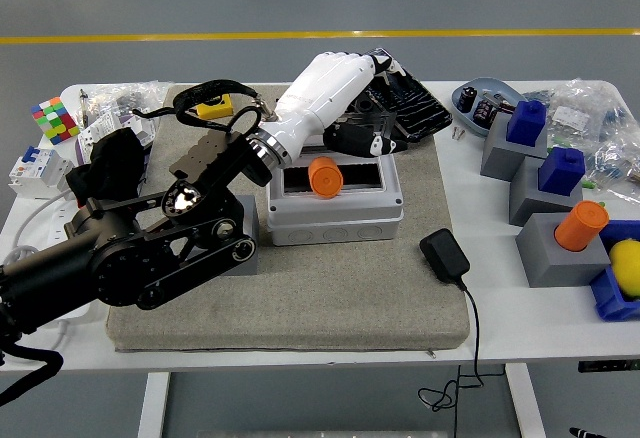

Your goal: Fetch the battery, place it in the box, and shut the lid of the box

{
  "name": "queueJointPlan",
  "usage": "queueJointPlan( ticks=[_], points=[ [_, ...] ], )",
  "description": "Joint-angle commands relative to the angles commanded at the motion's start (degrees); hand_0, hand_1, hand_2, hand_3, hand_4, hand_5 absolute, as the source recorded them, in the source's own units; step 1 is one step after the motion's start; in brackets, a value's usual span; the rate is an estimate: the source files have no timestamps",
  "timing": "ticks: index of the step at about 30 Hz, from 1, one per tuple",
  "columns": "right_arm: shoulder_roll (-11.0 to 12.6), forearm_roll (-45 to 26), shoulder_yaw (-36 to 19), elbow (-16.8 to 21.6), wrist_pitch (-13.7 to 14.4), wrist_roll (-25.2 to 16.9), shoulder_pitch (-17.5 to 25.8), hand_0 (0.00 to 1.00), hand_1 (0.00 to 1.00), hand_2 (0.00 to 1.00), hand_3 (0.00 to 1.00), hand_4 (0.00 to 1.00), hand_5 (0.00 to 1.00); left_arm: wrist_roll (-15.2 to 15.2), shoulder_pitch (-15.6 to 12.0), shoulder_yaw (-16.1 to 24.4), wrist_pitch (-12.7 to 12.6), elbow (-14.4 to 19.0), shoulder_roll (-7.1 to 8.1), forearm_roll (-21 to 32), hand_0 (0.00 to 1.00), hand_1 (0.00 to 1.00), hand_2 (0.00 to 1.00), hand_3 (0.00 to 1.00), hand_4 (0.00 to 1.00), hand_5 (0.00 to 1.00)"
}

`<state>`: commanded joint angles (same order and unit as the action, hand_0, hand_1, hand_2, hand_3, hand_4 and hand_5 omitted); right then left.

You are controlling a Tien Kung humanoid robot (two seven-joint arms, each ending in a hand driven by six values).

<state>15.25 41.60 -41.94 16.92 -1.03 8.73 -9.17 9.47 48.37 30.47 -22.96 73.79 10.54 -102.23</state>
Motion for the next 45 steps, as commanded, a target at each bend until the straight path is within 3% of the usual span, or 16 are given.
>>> queueJointPlan(
  ticks=[5, 6, 11, 12, 17, 18, 19, 24, 29, 30, 38, 45],
  points=[
    [-0.1, 0.1, -0.4, -0.1, 0.0, 0.0, 0.1, 0.667, 0.674, 0.688, 0.536, 0.905, 0.481, 1.5, -2.1, 3.1, 1.9, 0.8, 2.71, -0.3, 0.532, 0.664, 0.648, 0.710, 0.998, 0.371],
    [-0.1, 0.1, -0.4, -0.1, 0.0, 0.0, 0.1, 0.666, 0.673, 0.688, 0.536, 0.904, 0.482, 1.4, -2.6, 3.5, 1.9, 1.2, 3.27, 0.0, 0.500, 0.618, 0.613, 0.695, 0.998, 0.372],
    [-0.1, 0.3, -0.9, -0.1, 0.0, 0.0, 0.3, 0.666, 0.673, 0.688, 0.536, 0.904, 0.482, 0.8, -6.2, 4.8, 1.6, 5.8, 7.23, 2.0, 0.500, 0.618, 0.613, 0.695, 0.998, 0.372],
    [-0.1, 0.3, -1.0, -0.1, 0.0, 0.0, 0.3, 0.666, 0.673, 0.688, 0.535, 0.904, 0.482, 1.0, -7.0, 4.9, 2.0, 7.3, 8.22, 2.3, 0.275, 0.451, 0.465, 0.552, 0.998, 0.366],
    [-0.1, 0.4, -1.4, -0.1, 0.0, 0.0, 0.5, 0.666, 0.673, 0.688, 0.535, 0.904, 0.482, 2.9, -10.6, 4.7, 4.3, 14.3, 12.82, 3.5, 0.275, 0.451, 0.465, 0.552, 0.998, 0.366],
    [-0.1, 0.4, -1.4, -0.1, 0.0, 0.0, 0.5, 0.666, 0.674, 0.689, 0.536, 0.904, 0.482, 3.3, -11.3, 4.7, 4.6, 15.7, 13.82, 3.7, 0.208, 0.376, 0.429, 0.508, 0.998, 0.375],
    [-0.1, 0.4, -1.5, -0.1, 0.0, 0.0, 0.5, 0.666, 0.674, 0.689, 0.536, 0.904, 0.482, 3.7, -11.8, 4.7, 4.9, 16.6, 14.46, 3.7, 0.208, 0.376, 0.429, 0.508, 0.998, 0.375],
    [-0.1, 0.4, -1.5, -0.1, 0.0, 0.0, 0.5, 0.666, 0.673, 0.689, 0.535, 0.904, 0.482, 6.0, -13.3, 4.0, 6.8, 18.1, 16.67, 4.1, 0.189, 0.378, 0.439, 0.508, 0.998, 0.384],
    [-0.1, 0.4, -1.5, -0.1, 0.0, 0.0, 0.4, 0.666, 0.673, 0.689, 0.535, 0.904, 0.482, 7.1, -12.6, 1.7, 8.3, 14.0, 15.95, 4.3, 0.189, 0.378, 0.439, 0.508, 0.998, 0.384],
    [-0.1, 0.4, -1.5, -0.1, 0.0, 0.0, 0.3, 0.666, 0.674, 0.688, 0.536, 0.904, 0.482, 7.4, -12.4, 1.3, 8.7, 13.2, 15.67, 4.1, 0.248, 0.541, 0.558, 0.589, 0.998, 0.376],
    [-0.1, 0.3, -1.2, -0.1, 0.0, 0.1, 0.3, 0.666, 0.673, 0.688, 0.536, 0.904, 0.482, 8.6, -9.8, -3.2, 10.5, 8.4, 13.15, 4.7, 0.282, 0.566, 0.572, 0.616, 0.998, 0.366],
    [-0.1, 0.1, -0.8, 0.1, 0.0, 0.1, 0.2, 0.666, 0.674, 0.688, 0.535, 0.904, 0.482, 7.6, -6.4, -5.8, 10.2, 7.4, 9.70, 7.6, 0.286, 0.568, 0.573, 0.622, 0.998, 0.368]
  ],
)
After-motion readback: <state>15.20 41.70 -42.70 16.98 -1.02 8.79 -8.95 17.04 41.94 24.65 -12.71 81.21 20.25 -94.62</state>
